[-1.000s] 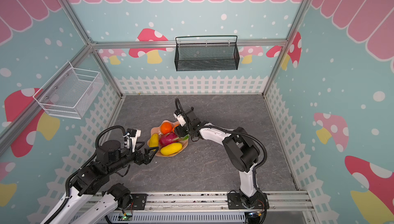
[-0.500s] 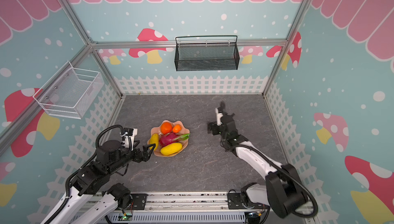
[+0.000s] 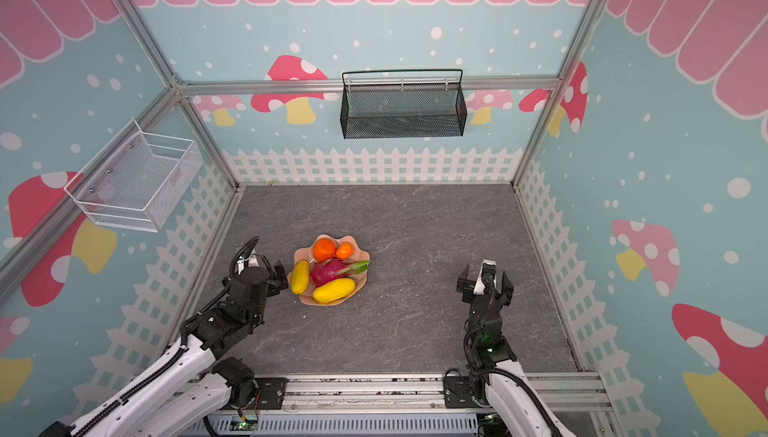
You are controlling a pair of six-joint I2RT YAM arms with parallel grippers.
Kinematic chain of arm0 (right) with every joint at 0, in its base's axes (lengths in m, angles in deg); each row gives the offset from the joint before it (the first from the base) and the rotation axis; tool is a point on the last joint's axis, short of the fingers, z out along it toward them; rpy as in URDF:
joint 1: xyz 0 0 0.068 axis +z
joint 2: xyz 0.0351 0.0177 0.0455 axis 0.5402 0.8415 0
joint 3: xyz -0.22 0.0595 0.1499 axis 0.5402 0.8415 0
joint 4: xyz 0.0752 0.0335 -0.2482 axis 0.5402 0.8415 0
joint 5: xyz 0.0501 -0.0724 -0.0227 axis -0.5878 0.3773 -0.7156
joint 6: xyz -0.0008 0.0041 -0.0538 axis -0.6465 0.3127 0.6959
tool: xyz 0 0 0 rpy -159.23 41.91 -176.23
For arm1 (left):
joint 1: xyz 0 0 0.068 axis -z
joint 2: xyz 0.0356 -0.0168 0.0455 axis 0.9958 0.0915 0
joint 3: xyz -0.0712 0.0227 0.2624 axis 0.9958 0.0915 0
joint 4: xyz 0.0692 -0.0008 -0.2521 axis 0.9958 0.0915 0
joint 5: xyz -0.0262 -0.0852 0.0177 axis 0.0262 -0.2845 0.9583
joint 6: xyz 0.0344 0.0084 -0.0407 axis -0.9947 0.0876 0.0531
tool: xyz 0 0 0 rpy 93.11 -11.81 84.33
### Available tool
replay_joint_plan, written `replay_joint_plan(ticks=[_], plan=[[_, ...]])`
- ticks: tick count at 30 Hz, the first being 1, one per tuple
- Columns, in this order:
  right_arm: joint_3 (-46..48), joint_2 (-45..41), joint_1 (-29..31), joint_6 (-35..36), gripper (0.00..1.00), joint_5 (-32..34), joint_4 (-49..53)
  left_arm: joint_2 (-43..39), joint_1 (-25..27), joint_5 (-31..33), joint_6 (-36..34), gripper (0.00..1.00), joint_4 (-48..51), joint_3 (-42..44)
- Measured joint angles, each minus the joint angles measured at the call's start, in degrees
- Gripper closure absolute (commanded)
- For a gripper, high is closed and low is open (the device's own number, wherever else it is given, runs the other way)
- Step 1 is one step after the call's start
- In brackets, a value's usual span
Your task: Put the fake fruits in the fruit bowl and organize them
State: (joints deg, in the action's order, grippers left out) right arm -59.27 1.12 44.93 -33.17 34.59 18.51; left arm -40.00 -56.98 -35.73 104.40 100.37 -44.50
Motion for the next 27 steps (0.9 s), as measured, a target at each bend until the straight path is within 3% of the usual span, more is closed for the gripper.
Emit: replay_joint_plan(ticks=[4, 10, 19, 27], plan=[[0.0, 6.01, -1.22, 1.27, 0.01, -2.05, -5.31, 4.02, -3.23, 4.24, -6.38, 0.0, -15.67, 7.52], [-3.67, 22.49, -4.92, 2.78, 0.02, -7.48, -10.62, 11.13, -16.33, 0.28, -7.17, 0.0, -28.26, 9.88], [-7.56, 34.69, -8.52, 5.7, 0.02, -15.93, -24.35, 21.49, -22.97, -6.84, -7.72, 0.0, -38.62, 9.38], [-8.9, 41.24, -9.31, 7.43, 0.02, -23.1, -33.29, 31.63, -25.53, -17.68, -9.51, 0.0, -58.53, 10.03]])
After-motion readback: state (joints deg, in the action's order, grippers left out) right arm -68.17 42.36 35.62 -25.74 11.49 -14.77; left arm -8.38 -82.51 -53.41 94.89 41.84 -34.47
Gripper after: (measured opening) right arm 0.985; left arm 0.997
